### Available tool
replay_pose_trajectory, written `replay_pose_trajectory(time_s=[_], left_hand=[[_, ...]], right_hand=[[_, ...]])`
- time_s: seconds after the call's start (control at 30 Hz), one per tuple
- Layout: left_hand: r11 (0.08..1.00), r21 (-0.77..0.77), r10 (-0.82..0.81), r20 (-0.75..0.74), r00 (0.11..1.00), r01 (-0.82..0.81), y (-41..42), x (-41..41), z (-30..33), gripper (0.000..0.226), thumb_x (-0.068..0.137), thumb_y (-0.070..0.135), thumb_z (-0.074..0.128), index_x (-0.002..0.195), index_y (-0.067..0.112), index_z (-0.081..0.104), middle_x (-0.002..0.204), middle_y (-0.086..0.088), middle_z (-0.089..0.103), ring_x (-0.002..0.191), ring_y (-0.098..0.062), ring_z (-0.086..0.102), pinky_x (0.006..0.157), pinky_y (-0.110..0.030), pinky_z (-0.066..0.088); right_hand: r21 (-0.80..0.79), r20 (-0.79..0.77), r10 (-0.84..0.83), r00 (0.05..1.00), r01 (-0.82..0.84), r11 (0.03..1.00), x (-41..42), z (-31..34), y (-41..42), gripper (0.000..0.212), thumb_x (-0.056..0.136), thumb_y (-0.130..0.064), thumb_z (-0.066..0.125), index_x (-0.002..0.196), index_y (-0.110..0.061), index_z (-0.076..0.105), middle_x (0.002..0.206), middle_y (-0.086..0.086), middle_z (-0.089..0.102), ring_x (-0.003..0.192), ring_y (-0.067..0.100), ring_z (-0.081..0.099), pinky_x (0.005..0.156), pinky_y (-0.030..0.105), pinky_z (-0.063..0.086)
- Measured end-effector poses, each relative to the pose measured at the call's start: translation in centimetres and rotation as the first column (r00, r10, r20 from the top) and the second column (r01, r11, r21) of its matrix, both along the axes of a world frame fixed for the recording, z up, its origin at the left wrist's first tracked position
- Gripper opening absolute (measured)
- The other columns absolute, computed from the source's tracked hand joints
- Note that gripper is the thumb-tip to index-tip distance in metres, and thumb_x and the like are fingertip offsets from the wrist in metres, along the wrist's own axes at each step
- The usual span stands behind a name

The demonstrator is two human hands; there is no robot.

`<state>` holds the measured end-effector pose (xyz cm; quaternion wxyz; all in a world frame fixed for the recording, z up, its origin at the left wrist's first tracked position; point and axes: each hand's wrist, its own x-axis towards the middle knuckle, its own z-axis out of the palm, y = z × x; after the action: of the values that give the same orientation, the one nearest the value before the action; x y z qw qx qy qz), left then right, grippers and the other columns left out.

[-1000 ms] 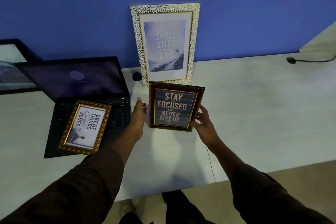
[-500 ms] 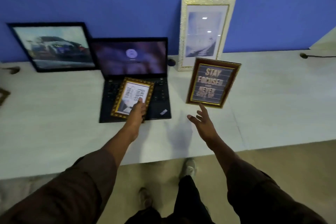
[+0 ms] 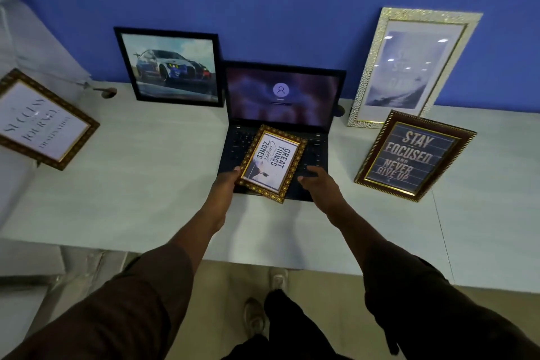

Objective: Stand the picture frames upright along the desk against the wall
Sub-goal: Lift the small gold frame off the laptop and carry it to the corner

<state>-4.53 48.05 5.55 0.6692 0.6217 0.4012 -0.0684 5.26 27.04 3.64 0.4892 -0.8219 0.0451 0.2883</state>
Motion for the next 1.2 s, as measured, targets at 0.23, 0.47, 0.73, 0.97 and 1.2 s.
replay_pose_trajectory(time_s=[0.23, 0.47, 0.73, 0.97, 1.2], left_hand=[[0.972, 0.132, -0.163, -0.211, 0.964, 0.193, 1.7, 3.1, -3.0, 0.04, 0.091, 0.044, 0.058, 0.119, 0.016, 0.068, 0.116, -0.006, 0.07, 0.103, -0.022, 0.063, 0.084, -0.034, 0.046], [0.958, 0.2, -0.15, -0.262, 0.953, 0.205, 2.2, 5.4, -5.8, 0.05, 0.08, 0.058, 0.064, 0.114, 0.022, 0.07, 0.107, 0.0, 0.075, 0.098, -0.018, 0.069, 0.075, -0.028, 0.049], [0.982, 0.163, -0.047, -0.271, 0.961, 0.094, 2.8, 5.2, -4.8, 0.062, 0.083, 0.058, 0.058, 0.129, 0.016, 0.059, 0.127, -0.004, 0.065, 0.113, -0.023, 0.06, 0.102, -0.039, 0.046], [0.95, 0.31, 0.101, -0.211, 0.972, -0.031, 6.8, 3.9, -1.6, 0.056, 0.095, 0.043, 0.06, 0.143, 0.018, 0.047, 0.144, -0.012, 0.055, 0.127, -0.029, 0.055, 0.094, -0.032, 0.041], [0.897, 0.434, -0.053, -0.088, 0.995, 0.086, 11.6, -0.6, 1.6, 0.032, 0.095, 0.045, 0.057, 0.116, 0.022, 0.066, 0.115, -0.003, 0.071, 0.108, -0.025, 0.066, 0.083, -0.033, 0.051]], right_hand=[[0.009, -0.143, -0.041, 0.989, 0.043, 0.999, 3.6, -3.9, 2.9, 0.055, 0.091, -0.034, 0.066, 0.141, -0.018, 0.048, 0.122, 0.003, 0.061, 0.11, 0.024, 0.06, 0.088, 0.036, 0.05], [0.029, -0.192, -0.145, 0.971, 0.153, 0.988, 4.9, -6.9, 4.6, 0.052, 0.092, -0.035, 0.065, 0.138, -0.017, 0.051, 0.123, 0.005, 0.063, 0.109, 0.025, 0.059, 0.085, 0.036, 0.048], [0.209, -0.19, -0.059, 0.98, 0.099, 0.973, 5.9, -7.1, 4.6, 0.025, 0.095, -0.013, 0.063, 0.12, -0.016, 0.063, 0.127, 0.004, 0.07, 0.114, 0.026, 0.068, 0.097, 0.051, 0.057], [0.278, -0.034, 0.293, 0.956, -0.272, 0.921, 5.0, -2.6, 4.8, 0.021, 0.101, -0.017, 0.056, 0.117, -0.019, 0.07, 0.115, -0.005, 0.075, 0.103, 0.015, 0.074, 0.086, 0.037, 0.062], [0.185, 0.12, 0.601, 0.79, -0.613, 0.768, 4.3, 3.0, 11.1, 0.022, 0.101, -0.025, 0.056, 0.108, -0.017, 0.075, 0.096, 0.007, 0.079, 0.088, 0.023, 0.076, 0.077, 0.035, 0.06]])
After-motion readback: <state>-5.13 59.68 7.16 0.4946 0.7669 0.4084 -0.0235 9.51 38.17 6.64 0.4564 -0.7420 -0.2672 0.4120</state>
